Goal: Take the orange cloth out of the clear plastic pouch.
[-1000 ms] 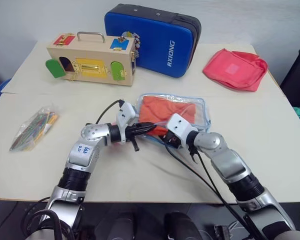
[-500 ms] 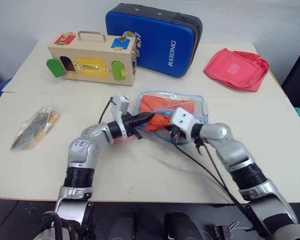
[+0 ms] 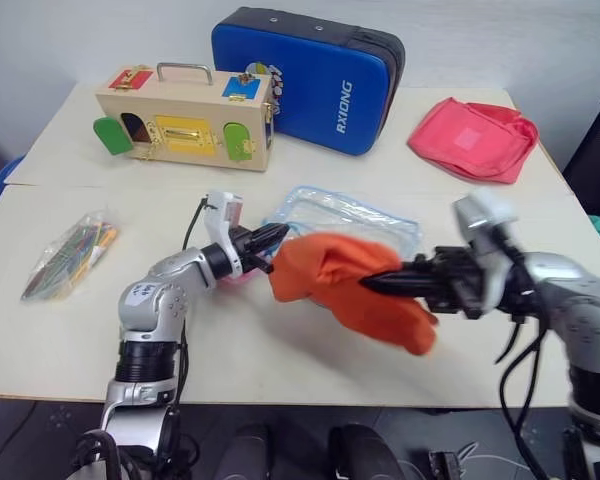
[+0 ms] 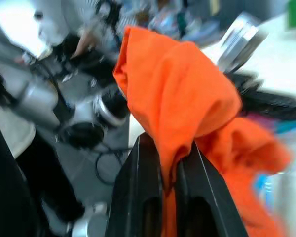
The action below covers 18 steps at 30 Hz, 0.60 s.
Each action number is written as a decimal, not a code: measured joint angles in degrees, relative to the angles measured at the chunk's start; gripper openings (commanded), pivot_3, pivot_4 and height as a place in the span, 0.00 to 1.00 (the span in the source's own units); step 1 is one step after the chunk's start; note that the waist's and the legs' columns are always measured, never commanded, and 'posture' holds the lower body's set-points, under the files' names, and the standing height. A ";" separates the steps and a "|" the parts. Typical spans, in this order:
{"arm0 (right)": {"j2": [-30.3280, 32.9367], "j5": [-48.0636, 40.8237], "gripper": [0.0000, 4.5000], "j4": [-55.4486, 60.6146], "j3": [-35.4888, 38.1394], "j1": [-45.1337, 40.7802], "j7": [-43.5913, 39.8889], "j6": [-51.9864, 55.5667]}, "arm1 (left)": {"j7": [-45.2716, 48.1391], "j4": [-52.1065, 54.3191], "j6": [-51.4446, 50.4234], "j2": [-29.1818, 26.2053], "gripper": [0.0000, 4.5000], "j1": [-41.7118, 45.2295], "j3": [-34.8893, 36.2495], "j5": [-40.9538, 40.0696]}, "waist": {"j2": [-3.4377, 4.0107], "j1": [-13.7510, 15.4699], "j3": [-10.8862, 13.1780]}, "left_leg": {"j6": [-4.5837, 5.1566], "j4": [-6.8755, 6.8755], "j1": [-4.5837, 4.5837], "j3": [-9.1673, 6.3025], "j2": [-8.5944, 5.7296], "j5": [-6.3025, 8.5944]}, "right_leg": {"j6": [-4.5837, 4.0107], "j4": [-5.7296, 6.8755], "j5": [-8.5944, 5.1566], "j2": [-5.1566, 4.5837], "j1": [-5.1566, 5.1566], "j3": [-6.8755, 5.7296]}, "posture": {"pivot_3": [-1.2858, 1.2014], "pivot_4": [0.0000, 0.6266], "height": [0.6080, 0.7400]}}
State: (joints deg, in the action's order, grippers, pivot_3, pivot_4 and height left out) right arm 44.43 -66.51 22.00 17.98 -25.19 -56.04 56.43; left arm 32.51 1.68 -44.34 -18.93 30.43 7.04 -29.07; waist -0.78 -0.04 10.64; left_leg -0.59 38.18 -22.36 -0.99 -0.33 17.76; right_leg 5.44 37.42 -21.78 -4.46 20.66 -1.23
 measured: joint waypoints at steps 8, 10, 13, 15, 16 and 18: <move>17.09 26.02 0.00 -17.22 9.91 1.08 -3.06 -29.98 | 2.96 -0.18 5.62 -6.65 0.00 -2.27 0.79 1.95 | 0.00 0.11 0.00 | 0.07 -0.04 0.07 0.10 -0.01 0.03 | 0.00 -0.08 0.00 0.00 -0.07 0.09 | 0.52 0.24 1.00; 17.71 37.84 0.00 -27.01 6.67 2.64 -5.78 -47.93 | 3.92 -0.19 6.82 -7.68 0.00 -2.49 0.72 2.47 | -0.01 0.02 -0.01 | 0.09 -0.08 0.10 0.19 -0.02 0.03 | 0.01 -0.08 0.00 0.01 -0.06 0.14 | 0.52 0.24 1.00; 17.06 48.41 0.00 -40.27 1.47 5.55 -9.04 -66.21 | 4.80 -0.20 8.96 -8.97 0.00 -3.70 -0.16 3.80 | 0.00 -0.15 -0.01 | 0.09 -0.13 0.10 0.30 0.00 0.02 | 0.00 -0.06 0.00 0.01 -0.01 0.18 | 0.52 0.24 1.00; 15.08 53.67 0.00 -47.70 -2.46 6.30 -9.29 -74.59 | 4.69 -0.19 10.15 -8.73 0.00 -4.47 -1.21 4.75 | 0.00 -0.19 -0.01 | 0.09 -0.10 0.12 0.29 0.03 0.02 | 0.00 -0.03 0.00 0.02 -0.01 0.16 | 0.52 0.24 1.00; 13.49 55.21 0.16 -51.23 -4.02 6.39 -9.55 -78.06 | 4.26 -0.10 10.25 -8.23 0.00 -4.74 -1.54 4.92 | 0.00 -0.20 -0.01 | 0.08 -0.08 0.14 0.29 0.04 0.01 | 0.00 -0.01 0.00 0.02 -0.03 0.16 | 0.52 0.24 1.00; 10.36 56.77 0.29 -57.14 -6.44 6.65 -10.13 -83.74 | 3.18 0.25 10.27 -7.07 0.00 -5.18 -1.98 4.99 | 0.01 -0.25 0.00 | 0.08 -0.05 0.15 0.31 0.05 0.01 | 0.00 0.02 0.00 0.02 -0.02 0.18 | 0.52 0.24 1.00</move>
State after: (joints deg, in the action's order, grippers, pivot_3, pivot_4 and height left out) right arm 54.79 -9.74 -35.15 11.53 -18.54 -66.17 -27.30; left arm 35.69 1.94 -34.07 -26.01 25.25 5.06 -24.09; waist -0.77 -0.29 10.64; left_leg -0.51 38.13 -22.22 -0.69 -0.28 17.77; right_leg 5.44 37.44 -21.79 -4.44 20.64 -1.05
